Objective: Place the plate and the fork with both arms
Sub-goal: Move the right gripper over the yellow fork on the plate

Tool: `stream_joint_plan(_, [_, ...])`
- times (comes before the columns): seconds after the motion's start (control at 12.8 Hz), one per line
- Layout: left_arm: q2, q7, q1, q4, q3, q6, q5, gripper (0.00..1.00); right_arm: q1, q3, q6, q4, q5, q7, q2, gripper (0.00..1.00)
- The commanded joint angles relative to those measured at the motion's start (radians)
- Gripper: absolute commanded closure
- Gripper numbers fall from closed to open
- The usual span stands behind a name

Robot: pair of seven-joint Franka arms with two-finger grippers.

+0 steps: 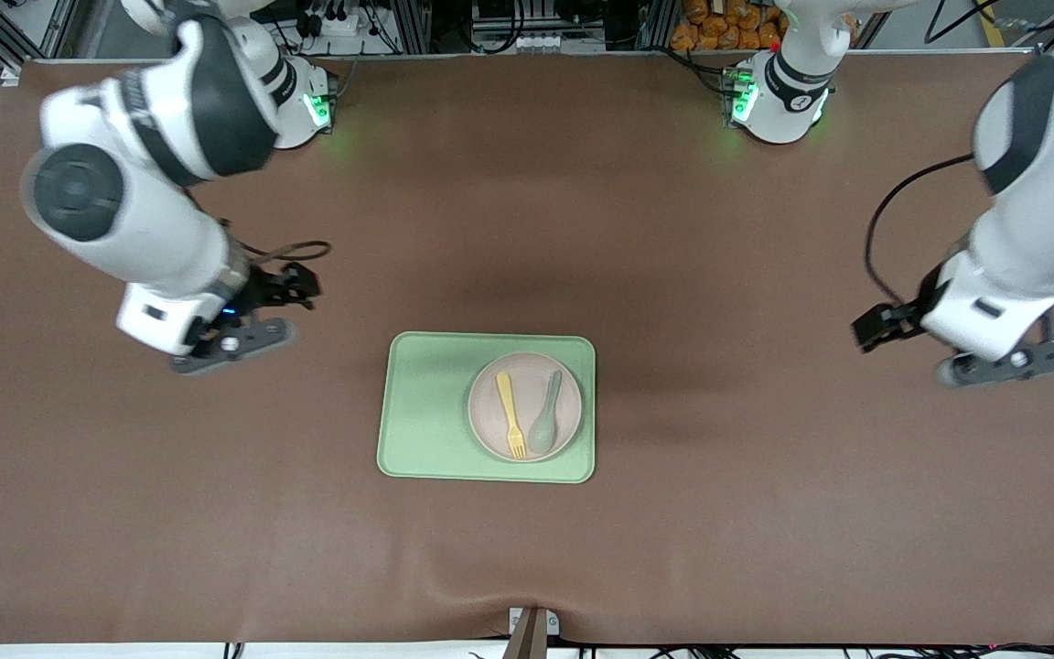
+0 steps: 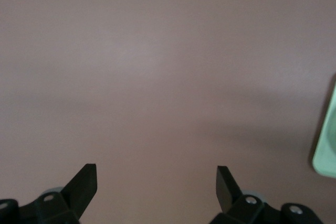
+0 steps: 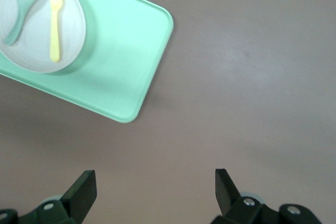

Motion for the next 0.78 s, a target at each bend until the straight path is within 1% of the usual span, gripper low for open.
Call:
stream_joint_plan(0.0, [-0.111,0.026,0.032,-0.041,-0.007,-0.113,-0.053,0.0,0.028,-0.01,0.101,0.03,0.067,-0.016,0.1,0.0])
stream_joint_plan(0.08, [-0.137,0.04,0.059,-0.04,-0.007,-0.121,-0.067,0.0,0.048,-0.01,0.167,0.032,0.116,-0.017,0.137,0.0])
stream_joint_plan(0.16, [-0.146,0.099,0.09,-0.037,-0.005,-0.121,-0.095,0.0,0.071,-0.01,0.229,0.032,0.144,-0.017,0.175,0.0])
stream_joint_plan(0.24, [-0.172,0.161,0.078,-0.043,0.019,-0.121,-0.107,0.0,0.106,-0.008,0.284,0.032,0.146,-0.016,0.212,0.0])
stream_joint_plan(0.31, [-0.185,0.187,0.022,-0.047,0.092,-0.13,-0.112,0.0,0.139,-0.007,0.336,0.032,0.146,-0.014,0.249,0.0])
stream_joint_plan(0.39, [-0.189,0.195,-0.038,-0.049,0.169,-0.167,-0.124,0.0,0.166,-0.007,0.379,0.032,0.147,-0.016,0.278,0.0])
stream_joint_plan(0.47, [-0.191,0.195,-0.049,-0.049,0.188,-0.19,-0.135,0.0,0.195,-0.007,0.436,0.032,0.146,-0.017,0.307,0.0])
stream_joint_plan(0.63, [-0.193,0.197,-0.045,-0.052,0.188,-0.192,-0.135,0.0,0.225,-0.007,0.597,0.047,0.144,-0.02,0.373,0.0])
stream_joint_plan(0.71, [-0.194,0.197,-0.046,-0.052,0.186,-0.192,-0.135,0.0,0.234,-0.007,0.638,0.055,0.143,-0.022,0.403,0.0])
